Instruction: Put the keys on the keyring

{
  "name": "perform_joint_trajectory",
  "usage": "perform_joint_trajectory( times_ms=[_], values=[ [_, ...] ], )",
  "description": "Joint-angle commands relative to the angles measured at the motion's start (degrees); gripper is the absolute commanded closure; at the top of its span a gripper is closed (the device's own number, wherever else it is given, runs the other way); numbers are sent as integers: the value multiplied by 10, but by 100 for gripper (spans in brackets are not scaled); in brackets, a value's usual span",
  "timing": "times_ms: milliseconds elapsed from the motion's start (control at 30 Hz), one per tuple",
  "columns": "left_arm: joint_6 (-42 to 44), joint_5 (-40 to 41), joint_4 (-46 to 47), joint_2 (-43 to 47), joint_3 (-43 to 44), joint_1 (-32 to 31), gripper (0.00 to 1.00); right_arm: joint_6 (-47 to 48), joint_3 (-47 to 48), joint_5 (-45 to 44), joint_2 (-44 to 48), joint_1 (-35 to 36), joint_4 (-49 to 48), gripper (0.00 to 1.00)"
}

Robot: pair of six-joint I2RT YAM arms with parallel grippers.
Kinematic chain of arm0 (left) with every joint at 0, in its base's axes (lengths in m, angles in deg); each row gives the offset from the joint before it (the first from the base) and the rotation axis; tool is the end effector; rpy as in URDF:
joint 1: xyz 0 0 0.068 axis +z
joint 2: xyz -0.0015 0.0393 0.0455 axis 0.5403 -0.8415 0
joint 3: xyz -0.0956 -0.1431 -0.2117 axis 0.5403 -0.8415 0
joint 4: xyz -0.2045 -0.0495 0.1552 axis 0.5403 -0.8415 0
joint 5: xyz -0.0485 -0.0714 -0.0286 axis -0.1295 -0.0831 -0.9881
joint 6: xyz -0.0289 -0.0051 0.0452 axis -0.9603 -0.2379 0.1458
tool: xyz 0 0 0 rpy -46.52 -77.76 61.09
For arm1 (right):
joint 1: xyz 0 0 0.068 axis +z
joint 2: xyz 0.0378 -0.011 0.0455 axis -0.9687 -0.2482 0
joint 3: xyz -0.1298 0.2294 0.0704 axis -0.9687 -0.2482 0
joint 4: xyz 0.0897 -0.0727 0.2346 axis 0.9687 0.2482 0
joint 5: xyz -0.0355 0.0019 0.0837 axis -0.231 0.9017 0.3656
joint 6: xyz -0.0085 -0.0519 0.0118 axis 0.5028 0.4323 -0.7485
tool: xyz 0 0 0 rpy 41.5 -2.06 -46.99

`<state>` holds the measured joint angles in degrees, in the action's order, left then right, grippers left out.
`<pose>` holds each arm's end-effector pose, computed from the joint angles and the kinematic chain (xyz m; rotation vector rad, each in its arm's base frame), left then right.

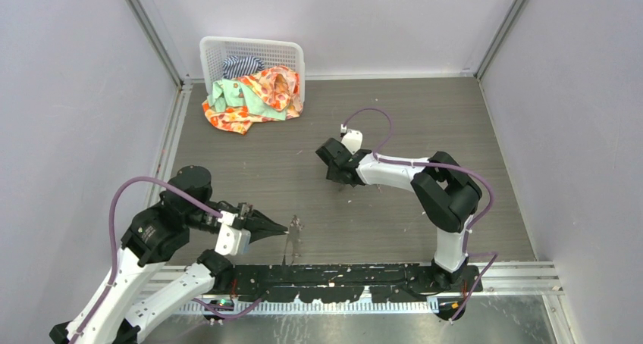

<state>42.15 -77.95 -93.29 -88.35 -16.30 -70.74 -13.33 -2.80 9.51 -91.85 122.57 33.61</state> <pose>0.0493 -0.0773 0.3767 1.6882 0.8798 -0.9214 0.2700 0.2654 0.1629 0.2217 2.4418 0.1061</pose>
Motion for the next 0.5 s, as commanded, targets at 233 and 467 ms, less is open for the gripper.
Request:
perform_joint_trajectory(
  times_ms=[233, 467],
  values=[
    [-9, 5, 43, 9, 8, -1, 100, -2, 2, -31, 2, 2, -18, 63],
    [-9, 10, 45, 10, 8, -1, 100, 0, -2, -36, 6, 2, -11, 75]
  ],
)
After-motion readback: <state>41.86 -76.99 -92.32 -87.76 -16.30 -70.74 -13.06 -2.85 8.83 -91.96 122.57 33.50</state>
